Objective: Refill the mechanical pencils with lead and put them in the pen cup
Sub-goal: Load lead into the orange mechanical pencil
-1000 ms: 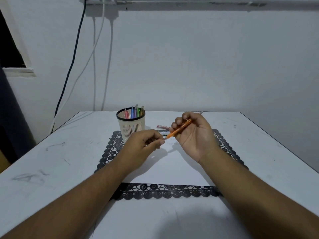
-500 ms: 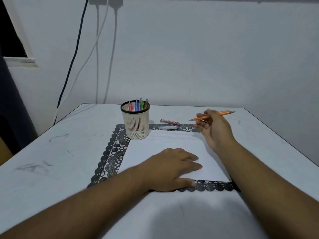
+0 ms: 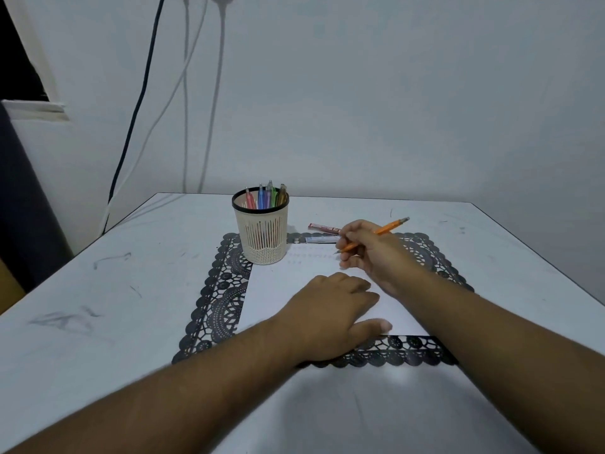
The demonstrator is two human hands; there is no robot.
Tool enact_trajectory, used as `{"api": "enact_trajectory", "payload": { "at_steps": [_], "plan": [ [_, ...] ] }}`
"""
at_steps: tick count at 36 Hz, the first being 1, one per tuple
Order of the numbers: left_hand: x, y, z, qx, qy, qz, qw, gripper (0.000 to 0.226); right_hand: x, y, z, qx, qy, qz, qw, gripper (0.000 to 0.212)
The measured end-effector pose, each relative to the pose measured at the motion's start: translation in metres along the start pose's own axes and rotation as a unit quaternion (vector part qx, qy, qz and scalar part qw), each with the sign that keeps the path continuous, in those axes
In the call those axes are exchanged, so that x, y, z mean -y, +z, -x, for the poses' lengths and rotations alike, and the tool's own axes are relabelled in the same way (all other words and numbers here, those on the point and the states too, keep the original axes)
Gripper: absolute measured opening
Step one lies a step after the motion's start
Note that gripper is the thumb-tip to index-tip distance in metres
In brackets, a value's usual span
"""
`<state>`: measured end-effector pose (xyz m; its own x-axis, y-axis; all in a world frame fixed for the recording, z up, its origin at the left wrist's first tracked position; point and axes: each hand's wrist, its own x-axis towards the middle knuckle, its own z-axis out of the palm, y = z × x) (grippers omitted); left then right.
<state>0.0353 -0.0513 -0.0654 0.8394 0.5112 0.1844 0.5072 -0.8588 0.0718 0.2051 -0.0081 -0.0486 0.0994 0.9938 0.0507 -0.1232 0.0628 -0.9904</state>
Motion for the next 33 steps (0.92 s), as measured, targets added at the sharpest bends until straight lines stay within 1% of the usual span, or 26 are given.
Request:
{"api": "enact_trajectory", "payload": {
  "at_steps": [3, 5, 6, 8, 10, 14, 18, 21, 23, 26, 28, 31, 33],
  "plan": [
    [0.018, -0.007, 0.007, 0.000, -0.042, 0.039, 0.998, 0.067, 0.001, -0.002, -0.008, 0.020, 0.004, 0.014, 1.000, 0.023],
    [0.036, -0.012, 0.011, 0.010, -0.075, 0.030, 0.997, 0.072, 0.001, -0.008, -0.013, 0.011, 0.004, 0.016, 1.000, 0.023],
    [0.044, -0.013, 0.013, 0.013, -0.091, 0.019, 0.996, 0.071, 0.001, -0.012, -0.015, 0.007, 0.002, 0.015, 1.000, 0.023],
    [0.057, -0.015, 0.017, 0.012, -0.117, 0.004, 0.993, 0.060, 0.002, -0.021, -0.018, 0.000, -0.005, 0.005, 1.000, 0.025],
    [0.063, -0.018, 0.020, 0.018, -0.127, -0.003, 0.992, 0.050, 0.004, -0.031, -0.020, -0.014, -0.014, -0.009, 1.000, 0.026],
    [0.064, -0.029, 0.021, 0.045, -0.147, -0.015, 0.988, 0.047, 0.006, -0.047, -0.022, -0.054, -0.021, -0.020, 0.998, 0.025],
    [0.060, -0.028, 0.031, -0.002, -0.207, -0.125, 0.970, 0.041, 0.006, -0.045, -0.021, -0.060, -0.020, -0.017, 0.998, 0.020],
    [0.061, -0.020, 0.038, -0.033, -0.209, -0.135, 0.968, 0.040, 0.012, -0.027, -0.025, -0.045, -0.039, 0.035, 0.998, 0.018],
    [0.064, -0.019, 0.039, -0.056, -0.210, -0.118, 0.969, 0.037, 0.015, -0.014, -0.029, -0.006, -0.059, 0.083, 0.995, 0.018],
    [0.069, -0.019, 0.041, -0.077, -0.213, -0.103, 0.969, 0.032, 0.012, -0.001, -0.034, 0.049, -0.064, 0.140, 0.987, 0.023],
    [0.072, -0.018, 0.041, -0.092, -0.208, -0.107, 0.968, 0.030, 0.003, 0.005, -0.033, 0.070, -0.053, 0.133, 0.987, 0.022],
    [0.078, -0.013, 0.042, -0.105, -0.196, -0.111, 0.969, 0.027, -0.015, 0.011, -0.033, 0.088, -0.007, 0.065, 0.994, 0.023],
    [0.080, -0.011, 0.043, -0.105, -0.186, -0.113, 0.970, 0.027, -0.014, 0.009, -0.036, 0.085, -0.002, 0.057, 0.995, 0.025]
  ]
}}
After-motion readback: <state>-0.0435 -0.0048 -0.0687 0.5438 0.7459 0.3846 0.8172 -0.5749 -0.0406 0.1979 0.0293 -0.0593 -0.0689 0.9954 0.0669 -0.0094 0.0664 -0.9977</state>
